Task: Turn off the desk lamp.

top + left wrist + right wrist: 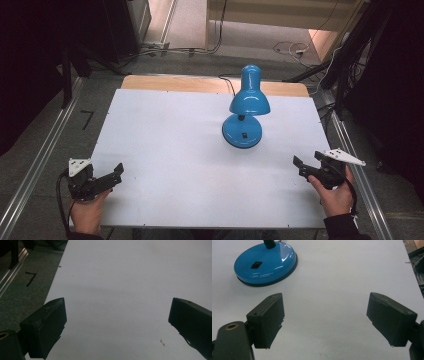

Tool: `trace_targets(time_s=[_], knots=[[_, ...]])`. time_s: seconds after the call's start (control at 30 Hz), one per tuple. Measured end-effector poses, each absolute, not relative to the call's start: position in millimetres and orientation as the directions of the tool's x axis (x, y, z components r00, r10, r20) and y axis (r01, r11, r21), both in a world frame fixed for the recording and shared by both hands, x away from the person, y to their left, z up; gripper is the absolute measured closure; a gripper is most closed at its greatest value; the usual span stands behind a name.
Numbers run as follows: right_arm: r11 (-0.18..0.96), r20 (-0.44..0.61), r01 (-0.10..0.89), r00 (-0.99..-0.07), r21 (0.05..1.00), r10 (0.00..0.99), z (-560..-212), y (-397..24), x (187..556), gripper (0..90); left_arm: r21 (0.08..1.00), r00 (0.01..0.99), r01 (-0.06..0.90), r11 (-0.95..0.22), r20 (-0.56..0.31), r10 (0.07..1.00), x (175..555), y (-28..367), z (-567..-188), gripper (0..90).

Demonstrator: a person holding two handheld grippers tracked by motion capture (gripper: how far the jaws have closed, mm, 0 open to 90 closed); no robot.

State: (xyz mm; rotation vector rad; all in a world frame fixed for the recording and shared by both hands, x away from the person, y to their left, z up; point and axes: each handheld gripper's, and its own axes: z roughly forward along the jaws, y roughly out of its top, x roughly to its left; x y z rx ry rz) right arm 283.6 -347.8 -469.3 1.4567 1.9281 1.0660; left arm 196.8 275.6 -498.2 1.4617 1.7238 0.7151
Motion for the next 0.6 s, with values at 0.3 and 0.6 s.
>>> trace_targets(time_s=[0.3, 0.6], knots=[[0.121, 0.063, 0.567, -0.294, 0.815, 0.954, -468.1, -355.9, 277.9, 13.4, 0.807, -0.065, 0.559, 0.192, -0.188, 0.98, 196.7, 275.5, -498.1, 2.1], [0.099, 0.072, 0.586, -0.261, 0.804, 0.963, -476.7, -370.6, 269.7, 13.4, 0.807, -0.063, 0.56, 0.189, -0.186, 0.981, 196.8, 275.4, -498.4, 2.1]])
